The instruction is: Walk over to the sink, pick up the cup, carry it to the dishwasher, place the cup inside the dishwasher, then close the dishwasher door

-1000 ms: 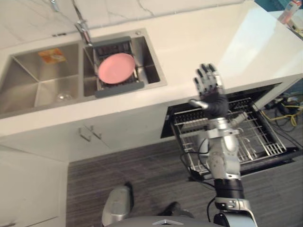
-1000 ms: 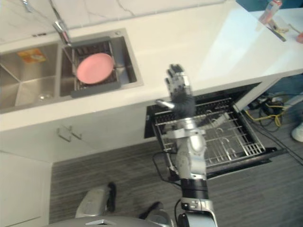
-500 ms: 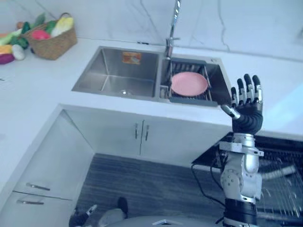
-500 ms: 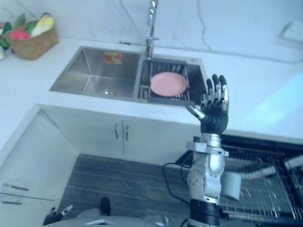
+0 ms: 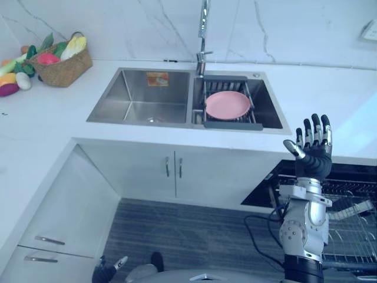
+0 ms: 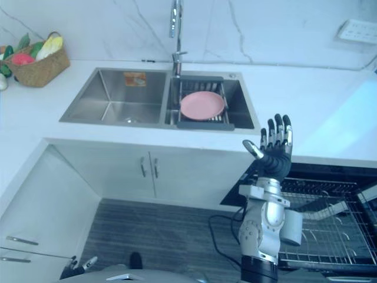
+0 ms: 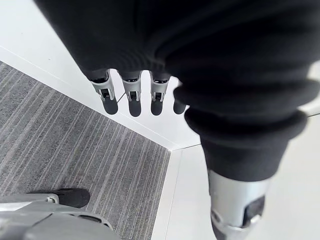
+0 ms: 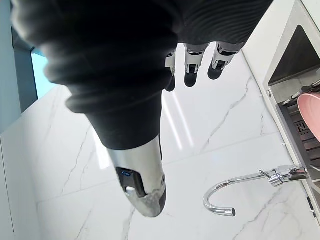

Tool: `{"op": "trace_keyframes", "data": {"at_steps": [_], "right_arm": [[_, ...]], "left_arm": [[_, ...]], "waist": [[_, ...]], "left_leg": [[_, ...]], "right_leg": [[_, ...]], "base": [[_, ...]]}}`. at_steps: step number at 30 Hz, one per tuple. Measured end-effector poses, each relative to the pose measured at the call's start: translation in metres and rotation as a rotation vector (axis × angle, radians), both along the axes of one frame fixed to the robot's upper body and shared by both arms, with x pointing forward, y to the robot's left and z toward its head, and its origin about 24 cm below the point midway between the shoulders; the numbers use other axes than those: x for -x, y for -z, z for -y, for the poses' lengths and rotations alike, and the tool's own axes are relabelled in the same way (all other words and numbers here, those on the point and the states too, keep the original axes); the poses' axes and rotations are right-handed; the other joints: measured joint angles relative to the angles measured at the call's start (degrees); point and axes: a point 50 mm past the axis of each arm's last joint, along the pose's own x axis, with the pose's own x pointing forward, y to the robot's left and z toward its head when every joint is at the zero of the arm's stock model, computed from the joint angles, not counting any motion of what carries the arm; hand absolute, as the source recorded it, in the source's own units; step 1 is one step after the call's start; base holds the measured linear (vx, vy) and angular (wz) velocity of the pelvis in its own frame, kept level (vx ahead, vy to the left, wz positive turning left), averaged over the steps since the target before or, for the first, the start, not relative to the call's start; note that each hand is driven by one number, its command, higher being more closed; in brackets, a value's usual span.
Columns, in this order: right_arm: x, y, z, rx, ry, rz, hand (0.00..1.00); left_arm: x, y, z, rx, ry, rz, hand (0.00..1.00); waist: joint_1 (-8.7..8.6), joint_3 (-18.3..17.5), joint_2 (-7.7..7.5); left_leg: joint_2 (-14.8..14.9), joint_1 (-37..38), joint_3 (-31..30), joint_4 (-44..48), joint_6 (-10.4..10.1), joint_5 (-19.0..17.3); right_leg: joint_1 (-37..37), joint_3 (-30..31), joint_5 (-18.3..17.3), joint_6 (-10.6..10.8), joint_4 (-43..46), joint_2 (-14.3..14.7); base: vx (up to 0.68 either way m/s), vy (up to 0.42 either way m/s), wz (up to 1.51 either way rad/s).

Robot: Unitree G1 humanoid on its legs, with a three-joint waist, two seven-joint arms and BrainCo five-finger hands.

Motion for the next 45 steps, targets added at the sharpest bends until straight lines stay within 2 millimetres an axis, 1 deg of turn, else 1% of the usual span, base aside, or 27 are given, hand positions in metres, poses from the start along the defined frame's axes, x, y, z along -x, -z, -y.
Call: {"op": "trace_keyframes", "data": {"at_steps": [6,12,14,16,17,18,19,20,21,22,23,25,26,27,28,29,31,33,35,37,38,39,40,41,42,44,45], "right_arm": [[0.0,0.0,0.0,-0.001,-0.001,0.001,0.0],[0.004,0.005,0.002,-0.021,0.02,-0.013,0.0],[0.008,0.007,0.003,-0.026,0.038,-0.013,0.0],[0.009,0.007,0.005,-0.045,0.068,-0.017,0.0],[0.01,0.007,0.005,-0.047,0.073,-0.015,0.0],[0.011,0.003,0.004,-0.042,0.071,-0.001,0.0],[0.012,-0.002,0.001,-0.037,0.061,0.024,0.0],[0.013,-0.01,0.0,-0.027,0.062,0.064,0.0],[0.013,-0.013,0.0,-0.025,0.063,0.084,0.0],[0.011,-0.015,-0.001,-0.027,0.061,0.098,0.0],[0.009,-0.016,-0.001,-0.03,0.062,0.103,0.0],[0.007,-0.018,-0.001,-0.038,0.07,0.107,0.0],[0.007,-0.017,-0.001,-0.038,0.068,0.105,0.0],[0.007,-0.017,-0.002,-0.041,0.066,0.104,0.0],[0.007,-0.018,-0.002,-0.035,0.064,0.109,0.0],[0.004,-0.021,-0.004,-0.02,0.045,0.122,0.0],[0.001,-0.025,-0.009,-0.024,0.026,0.137,0.0],[-0.002,-0.025,-0.014,-0.028,0.003,0.14,0.0],[-0.004,-0.025,-0.018,-0.035,-0.012,0.139,0.0],[-0.008,-0.026,-0.027,-0.047,-0.037,0.148,0.0],[-0.01,-0.026,-0.031,-0.05,-0.048,0.147,0.0],[-0.015,-0.024,-0.039,-0.061,-0.074,0.139,0.0],[-0.021,-0.021,-0.045,-0.074,-0.099,0.123,0.0],[-0.024,-0.019,-0.049,-0.077,-0.114,0.113,0.0],[-0.028,-0.018,-0.054,-0.079,-0.138,0.105,0.0],[-0.034,-0.019,-0.063,-0.077,-0.176,0.108,0.0],[-0.035,-0.02,-0.063,-0.075,-0.18,0.113,0.0]], "left_arm": [[-0.005,0.0,0.001,0.016,0.004,0.016,0.0],[-0.023,-0.004,0.007,0.134,0.008,0.111,0.0],[-0.03,-0.006,0.006,0.154,0.019,0.147,0.0],[-0.04,-0.011,0.006,0.15,0.031,0.203,0.0],[-0.043,-0.013,0.006,0.149,0.029,0.222,0.0],[-0.047,-0.015,0.01,0.152,0.022,0.253,0.0],[-0.047,-0.017,0.011,0.152,0.02,0.267,0.0],[-0.048,-0.017,0.014,0.158,0.019,0.276,0.0],[-0.047,-0.018,0.015,0.159,0.012,0.279,0.0],[-0.046,-0.017,0.015,0.16,0.01,0.277,0.0],[-0.046,-0.017,0.015,0.161,0.009,0.275,0.0],[-0.039,-0.016,0.014,0.156,-0.015,0.261,0.0],[-0.034,-0.014,0.014,0.157,-0.033,0.247,0.0],[-0.031,-0.014,0.014,0.156,-0.038,0.242,0.0],[-0.029,-0.014,0.013,0.149,-0.045,0.238,0.0],[-0.034,-0.015,0.011,0.139,-0.041,0.246,0.0],[-0.039,-0.016,0.008,0.132,-0.033,0.25,0.0],[-0.041,-0.016,0.008,0.126,-0.015,0.246,0.0],[-0.042,-0.017,0.007,0.118,0.001,0.247,0.0],[-0.044,-0.017,0.007,0.109,0.022,0.245,0.0],[-0.044,-0.017,0.008,0.108,0.029,0.244,0.0],[-0.043,-0.017,0.009,0.107,0.046,0.238,0.0],[-0.044,-0.018,0.012,0.106,0.057,0.238,0.0],[-0.047,-0.019,0.012,0.102,0.059,0.247,0.0],[-0.049,-0.021,0.013,0.098,0.056,0.256,0.0],[-0.058,-0.024,0.012,0.089,0.054,0.277,0.0],[-0.06,-0.025,0.012,0.089,0.056,0.281,0.0]], "waist": [[-0.13,0.0,0.1],[-0.4,0.0,0.27],[-0.74,0.1,-0.13],[-1.47,0.8,0.26],[-1.41,1.4,0.48],[-0.49,2.5,1.48],[0.23,2.9,2.36],[0.21,3.3,1.62],[0.45,3.3,1.91],[0.34,3.2,2.18],[0.24,3.2,2.32],[0.32,3.2,2.5],[0.59,3.3,2.56],[0.92,3.4,2.22],[1.43,3.0,1.68],[1.11,3.0,1.38],[1.21,3.1,0.78],[1.61,2.4,0.3],[1.98,1.7,-0.4],[2.9,1.7,-0.91],[2.86,1.7,-0.93],[2.7,1.7,-0.87],[2.83,1.5,-0.69],[2.83,1.4,-0.48],[2.96,1.2,-0.15],[3.01,1.3,0.39],[3.0,1.3,0.38]], "left_leg": [[0.2,-0.8,0.6,0.0,0.0,-0.1],[0.8,-1.9,2.9,0.5,-0.5,-1.3],[1.5,-5.4,3.2,7.3,-0.3,-4.3],[6.1,-14.6,4.6,29.9,-0.3,-10.5],[7.8,-16.4,4.6,35.8,0.1,-10.7],[10.6,-18.1,3.6,44.5,-0.1,-10.2],[10.9,-18.3,2.2,47.7,-0.6,-9.9],[11.1,-18.4,0.5,49.9,-1.4,-9.4],[11.0,-19.0,0.0,50.1,-3.6,-10.5],[9.8,-17.7,-0.6,44.2,-4.3,-13.4],[9.1,-17.3,-1.0,39.9,-4.4,-13.8],[6.2,-16.7,-4.2,26.0,-5.7,-12.2],[5.8,-15.9,-4.7,22.6,-6.0,-7.5],[4.9,-14.9,-4.1,22.2,-4.0,-7.1],[3.4,-14.2,-3.1,23.2,-2.4,-9.5],[2.8,-16.1,-3.0,27.3,-0.4,-11.9],[2.2,-17.7,-2.1,32.5,0.5,-15.8],[1.3,-17.7,-1.4,34.2,1.5,-18.3],[0.2,-16.8,-1.1,33.2,2.2,-19.3],[-0.3,-11.9,0.7,29.5,3.6,-19.3],[-0.3,-10.2,1.2,28.5,3.8,-19.3],[-0.1,-6.4,1.9,26.6,3.9,-19.3],[0.5,-3.1,3.1,24.6,3.8,-19.3],[0.9,-1.8,3.8,23.5,3.7,-19.2],[2.2,0.1,5.0,21.4,3.0,-18.8],[5.1,1.7,7.4,19.7,1.3,-18.3],[6.0,2.0,7.8,19.8,0.8,-18.4]], "right_leg": [[-0.9,0.5,-0.1,-0.1,-0.3,0.3],[-3.0,2.9,-0.6,-0.9,0.0,0.5],[-3.5,3.2,-0.6,-0.9,0.1,0.5],[-2.5,2.8,-0.2,-0.4,0.7,1.8],[-1.3,2.8,-0.3,-0.5,0.9,2.3],[1.2,2.9,-1.0,-1.1,1.2,3.6],[2.5,3.4,-2.7,-1.1,1.1,3.8],[3.7,4.3,-3.6,-2.2,0.9,3.8],[3.8,5.1,-3.8,-2.5,0.9,3.5],[3.2,6.7,-3.8,-2.4,1.1,3.3],[2.5,7.9,-3.8,-2.4,1.2,3.1],[0.7,11.4,-4.1,-2.0,1.4,2.2],[0.8,13.5,-4.5,-1.3,1.2,1.8],[0.9,14.7,-4.8,-1.1,1.0,1.2],[0.8,16.0,-5.6,-0.8,2.0,0.0],[0.0,16.7,-6.9,0.3,3.3,-0.9],[-0.1,17.0,-8.4,1.9,4.9,-2.3],[-0.2,17.4,-7.8,2.8,6.5,-3.5],[-2.7,17.3,-7.7,2.9,12.3,-4.4],[-10.2,16.6,-5.6,3.8,29.6,-6.4],[-11.7,15.7,-4.8,3.4,34.1,-7.3],[-13.8,12.4,-5.5,1.7,40.7,-8.7],[-15.4,8.2,-6.7,-0.5,43.6,-9.9],[-16.3,6.0,-7.4,-1.5,43.7,-10.1],[-18.2,1.9,-8.1,-2.8,41.9,-10.1],[-20.5,-5.4,-7.6,-3.6,33.7,-9.6],[-20.5,-6.7,-6.5,-3.7,29.9,-9.2]], "base": [[0.0,0.0,-0.04],[0.04,0.005,-0.16],[0.07,0.001,-0.14],[0.06,-0.022,0.12],[0.0,0.007,-0.03],[-0.02,-0.011,-0.23],[-0.01,0.012,-0.29],[0.0,0.038,-0.24],[0.01,0.074,-0.28],[0.01,0.067,-0.34],[0.02,0.077,-0.49],[0.05,0.183,-0.62],[0.09,0.223,-0.65],[0.19,0.245,-0.64],[0.22,0.242,-0.34],[0.21,0.243,-0.18],[0.18,0.222,-0.06],[0.22,0.187,-0.07],[0.25,0.159,-0.02],[0.28,0.126,-0.25],[0.27,0.084,-0.32],[0.28,0.056,-0.39],[0.28,0.041,-0.42],[0.24,0.01,-0.52],[0.21,-0.037,-0.51],[0.22,-0.096,-0.59],[0.2,-0.154,-0.53]]}}
